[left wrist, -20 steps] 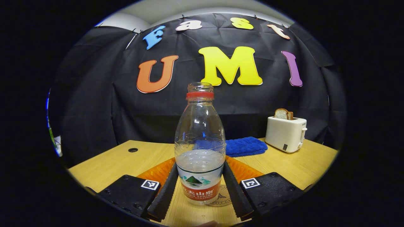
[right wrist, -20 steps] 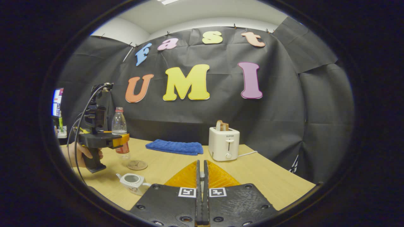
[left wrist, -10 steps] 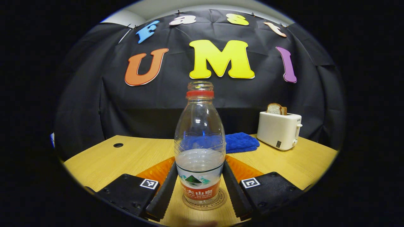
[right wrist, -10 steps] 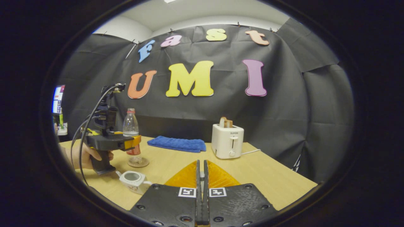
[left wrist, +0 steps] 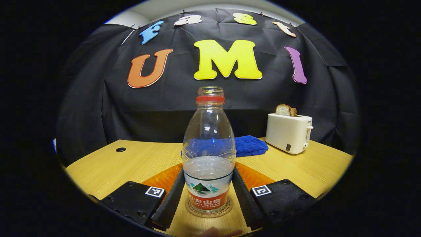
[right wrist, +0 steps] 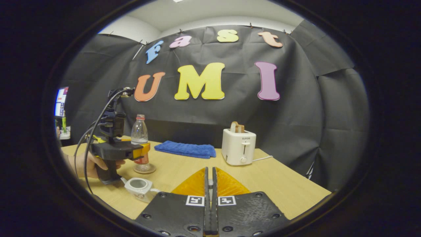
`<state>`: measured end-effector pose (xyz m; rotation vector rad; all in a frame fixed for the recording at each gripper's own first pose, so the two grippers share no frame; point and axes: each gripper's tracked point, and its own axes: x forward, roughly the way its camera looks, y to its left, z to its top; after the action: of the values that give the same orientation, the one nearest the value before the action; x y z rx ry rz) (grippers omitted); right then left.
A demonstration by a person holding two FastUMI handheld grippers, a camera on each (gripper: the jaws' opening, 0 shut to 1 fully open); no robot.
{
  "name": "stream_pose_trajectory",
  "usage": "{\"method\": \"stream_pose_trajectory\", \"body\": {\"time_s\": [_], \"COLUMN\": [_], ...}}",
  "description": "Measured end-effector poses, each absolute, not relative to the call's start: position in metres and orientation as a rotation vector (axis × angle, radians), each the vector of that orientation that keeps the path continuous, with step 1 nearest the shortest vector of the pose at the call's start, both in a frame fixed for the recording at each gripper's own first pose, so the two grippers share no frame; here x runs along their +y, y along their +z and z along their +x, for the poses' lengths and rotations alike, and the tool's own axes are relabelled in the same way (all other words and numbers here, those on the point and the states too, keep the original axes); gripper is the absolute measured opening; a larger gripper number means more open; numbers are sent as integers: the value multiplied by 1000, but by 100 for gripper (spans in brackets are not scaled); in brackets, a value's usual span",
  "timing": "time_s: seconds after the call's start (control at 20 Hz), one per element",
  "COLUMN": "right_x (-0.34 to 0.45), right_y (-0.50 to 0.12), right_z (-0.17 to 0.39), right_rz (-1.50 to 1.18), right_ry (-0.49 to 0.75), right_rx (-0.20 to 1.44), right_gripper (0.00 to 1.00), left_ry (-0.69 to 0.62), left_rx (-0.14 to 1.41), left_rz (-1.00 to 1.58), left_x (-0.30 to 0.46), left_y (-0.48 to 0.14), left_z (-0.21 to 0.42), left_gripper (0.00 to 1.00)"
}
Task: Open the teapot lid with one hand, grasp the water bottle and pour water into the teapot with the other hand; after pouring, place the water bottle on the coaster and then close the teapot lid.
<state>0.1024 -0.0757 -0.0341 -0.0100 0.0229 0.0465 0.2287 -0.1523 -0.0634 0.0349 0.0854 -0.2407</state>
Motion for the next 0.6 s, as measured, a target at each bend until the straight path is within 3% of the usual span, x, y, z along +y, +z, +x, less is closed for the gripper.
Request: {"method": "stream_pose_trajectory", "body": {"time_s": [0.15, 0.3, 0.6], "right_x": [-73, -75, -72], "right_y": [-39, -34, -29], "right_z": [103, 102, 99], "right_rz": [-16, -26, -22], "right_ry": [50, 38, 44], "right_rx": [30, 21, 7], "right_gripper": [0, 0, 0], "left_ry": [-223, -215, -231], "left_rx": [80, 94, 96], "left_rz": [43, 62, 82], "left_x": [-148, -145, -140], "left_y": [-66, -76, -86], "left_z": [229, 224, 207], "left_gripper": [84, 94, 96]}}
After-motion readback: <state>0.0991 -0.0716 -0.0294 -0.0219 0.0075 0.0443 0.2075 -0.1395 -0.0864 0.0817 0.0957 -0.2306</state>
